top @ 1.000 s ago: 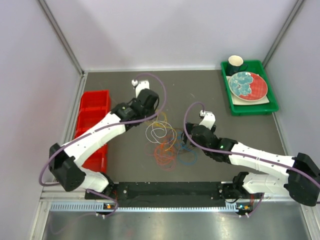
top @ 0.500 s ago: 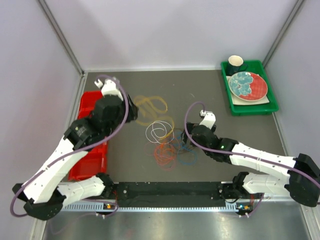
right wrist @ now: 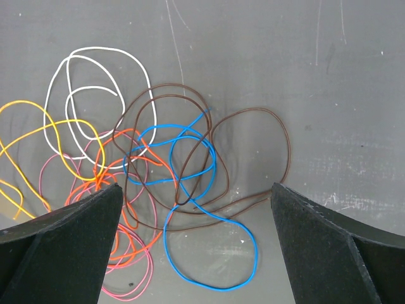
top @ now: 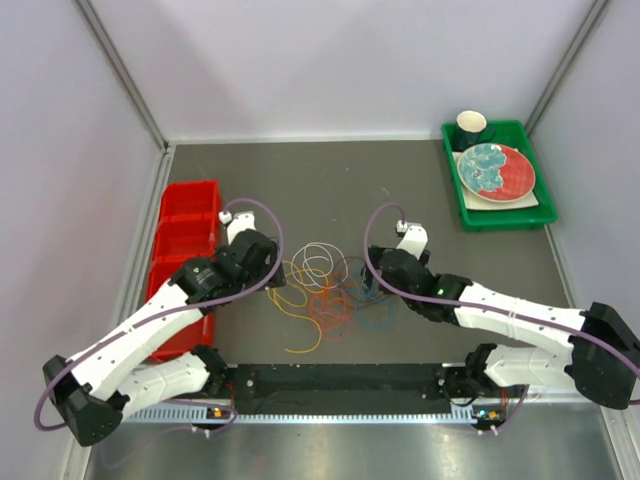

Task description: Untangle the cables

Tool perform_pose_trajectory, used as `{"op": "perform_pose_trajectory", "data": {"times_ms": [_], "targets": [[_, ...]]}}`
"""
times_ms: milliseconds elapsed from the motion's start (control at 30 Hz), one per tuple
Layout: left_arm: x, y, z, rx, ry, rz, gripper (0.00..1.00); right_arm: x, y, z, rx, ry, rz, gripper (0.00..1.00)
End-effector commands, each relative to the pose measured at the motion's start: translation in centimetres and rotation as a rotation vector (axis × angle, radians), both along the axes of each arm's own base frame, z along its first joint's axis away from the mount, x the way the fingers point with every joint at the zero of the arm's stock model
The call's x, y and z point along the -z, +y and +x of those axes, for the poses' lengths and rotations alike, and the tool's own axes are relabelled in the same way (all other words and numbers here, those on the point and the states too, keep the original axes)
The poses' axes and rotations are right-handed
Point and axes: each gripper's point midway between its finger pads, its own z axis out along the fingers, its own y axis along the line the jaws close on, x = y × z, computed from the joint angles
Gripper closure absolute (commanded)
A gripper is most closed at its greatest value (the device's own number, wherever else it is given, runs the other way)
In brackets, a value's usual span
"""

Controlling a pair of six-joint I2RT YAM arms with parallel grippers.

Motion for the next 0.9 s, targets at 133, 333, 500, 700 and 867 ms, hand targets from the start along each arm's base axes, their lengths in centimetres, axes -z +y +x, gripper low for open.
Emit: {"op": "perform_pose_trajectory", "data": {"times_ms": [133, 333, 500, 700, 867], "targets": [[5.6, -1.4, -0.5, -0.056, 0.108, -0.055, 0.14, -2.2, 1.0, 0.8, 0.001, -0.035, 0.045, 0.01], [7.7, -3.6, -0.1, -0.021, 0.142, -0.116, 0.18, -2.2, 1.2, 0.8, -0.004, -0.033, 0.042, 0.01], [10.4, -2.7, -0.2, -0.046, 0.169, -0.048, 0.26, -2.2, 1.0, 0.8, 0.0, -0.034, 0.045, 0.01], [12.2, -1.7, 0.0, -0.082, 0.157, -0.01, 0.32, -2.1, 1.1, 0.8, -0.004, -0.032, 0.042, 0.01], [13.0, -1.1, 0.8, -0.107, 0.128, 0.034, 0.41, -2.0, 1.2, 0.9, -0.007, -0.03, 0.037, 0.01]]}}
